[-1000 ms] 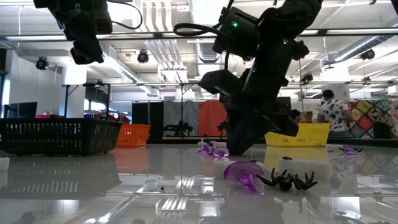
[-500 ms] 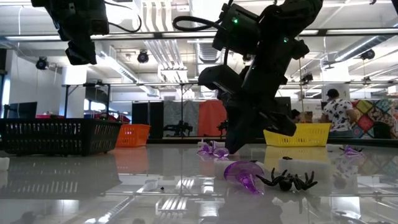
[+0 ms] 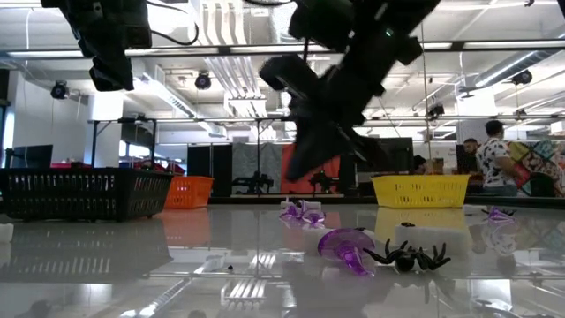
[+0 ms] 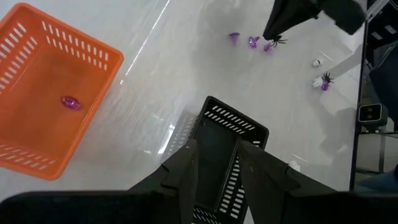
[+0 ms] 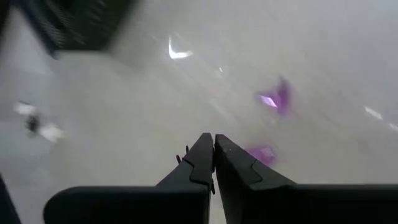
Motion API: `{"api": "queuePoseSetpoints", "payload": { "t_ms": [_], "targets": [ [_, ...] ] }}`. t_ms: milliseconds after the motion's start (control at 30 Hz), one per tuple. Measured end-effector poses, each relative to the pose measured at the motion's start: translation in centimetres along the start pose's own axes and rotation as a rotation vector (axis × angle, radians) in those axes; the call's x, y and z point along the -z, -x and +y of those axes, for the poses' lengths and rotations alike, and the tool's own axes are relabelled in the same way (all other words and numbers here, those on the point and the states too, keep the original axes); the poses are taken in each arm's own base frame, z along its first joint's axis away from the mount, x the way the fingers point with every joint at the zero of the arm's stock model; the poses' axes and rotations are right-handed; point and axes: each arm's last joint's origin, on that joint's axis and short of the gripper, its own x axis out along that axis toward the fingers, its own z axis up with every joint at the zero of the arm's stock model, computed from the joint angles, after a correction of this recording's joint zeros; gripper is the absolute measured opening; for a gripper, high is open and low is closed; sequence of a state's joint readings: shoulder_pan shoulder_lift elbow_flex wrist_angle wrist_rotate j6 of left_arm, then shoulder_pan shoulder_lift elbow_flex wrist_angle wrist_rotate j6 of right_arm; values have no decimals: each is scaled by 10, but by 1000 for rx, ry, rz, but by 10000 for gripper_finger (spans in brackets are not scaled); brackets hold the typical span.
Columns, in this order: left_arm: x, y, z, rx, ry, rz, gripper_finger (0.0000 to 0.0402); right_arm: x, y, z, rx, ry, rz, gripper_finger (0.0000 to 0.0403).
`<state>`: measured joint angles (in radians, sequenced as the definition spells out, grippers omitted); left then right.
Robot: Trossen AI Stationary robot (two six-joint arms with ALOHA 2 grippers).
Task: Sort Halloween decoration
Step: Put the black spider toy into the black bin
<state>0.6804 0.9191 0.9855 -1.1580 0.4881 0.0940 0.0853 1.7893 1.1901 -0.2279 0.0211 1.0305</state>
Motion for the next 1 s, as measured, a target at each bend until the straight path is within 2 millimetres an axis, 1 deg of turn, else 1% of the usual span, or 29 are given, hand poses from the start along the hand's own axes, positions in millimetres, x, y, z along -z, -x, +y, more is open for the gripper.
{"api": "queuePoseSetpoints", "payload": {
  "t_ms": [133, 300, 400, 500, 600, 833, 1000],
  "targets": [
    [0, 0, 0, 0, -2, -1, 98, -14, 9, 20, -39, 35, -83, 8],
    [0, 0, 0, 0, -4, -2, 98, -32, 23, 39, -74, 68, -184, 8],
    [0, 0, 0, 0, -5, -2, 98, -43, 29, 48, -101, 85, -228, 8],
    [0, 0, 0, 0, -7, -3, 98, -51, 30, 55, -128, 103, -257, 8],
    [0, 1, 0, -1, -9, -8, 98, -57, 24, 64, -141, 123, -264, 8],
    [0, 1, 0, -1, -5, -11, 98, -65, 2, 81, -185, 172, -236, 9],
    [-1, 1, 0, -1, 5, -15, 98, -71, -17, 93, -222, 196, -196, 9]
  ]
}}
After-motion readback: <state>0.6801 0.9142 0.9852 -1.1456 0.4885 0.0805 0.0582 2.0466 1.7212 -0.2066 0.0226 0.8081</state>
